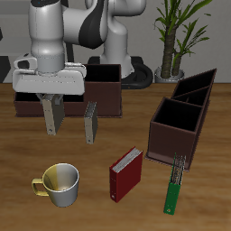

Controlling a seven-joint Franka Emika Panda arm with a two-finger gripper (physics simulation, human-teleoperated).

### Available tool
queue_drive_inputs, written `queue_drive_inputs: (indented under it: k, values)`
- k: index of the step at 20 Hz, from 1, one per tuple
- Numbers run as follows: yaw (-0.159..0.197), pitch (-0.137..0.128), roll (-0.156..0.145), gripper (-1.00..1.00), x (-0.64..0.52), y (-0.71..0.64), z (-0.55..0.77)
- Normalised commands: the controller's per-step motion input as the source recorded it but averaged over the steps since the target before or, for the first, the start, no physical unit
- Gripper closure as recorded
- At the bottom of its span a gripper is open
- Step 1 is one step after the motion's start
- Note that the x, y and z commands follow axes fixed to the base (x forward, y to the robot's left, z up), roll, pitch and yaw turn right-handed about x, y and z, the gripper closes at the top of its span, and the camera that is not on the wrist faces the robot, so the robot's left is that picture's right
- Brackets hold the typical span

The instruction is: Place the right yellow book into the back desk caddy's back compartment and place the green book into the left desk caddy's back compartment and place the left yellow book into the left desk caddy's left compartment

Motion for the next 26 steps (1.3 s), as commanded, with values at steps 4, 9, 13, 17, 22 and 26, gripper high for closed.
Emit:
queue_drive_inputs:
  k: [4,9,13,17,22,26]
  values:
    - [0.032,-0.082,0.017,1.00,-0.60,-0.17,0.73]
    - [0.054,-0.059,-0.006,1.00,-0.56,-0.36,0.33]
    - [0.049,-0.068,-0.066,1.00,-0.74,-0.78,0.17]
    - [-0.059,-0.047,-0.070,1.00,-0.62,-0.54,0.15]
    - [0.017,-0.048,0.024,1.00,-0.57,-0.17,0.19]
    - [0.001,-0.028,0.039,1.00,-0.52,-0.01,0.22]
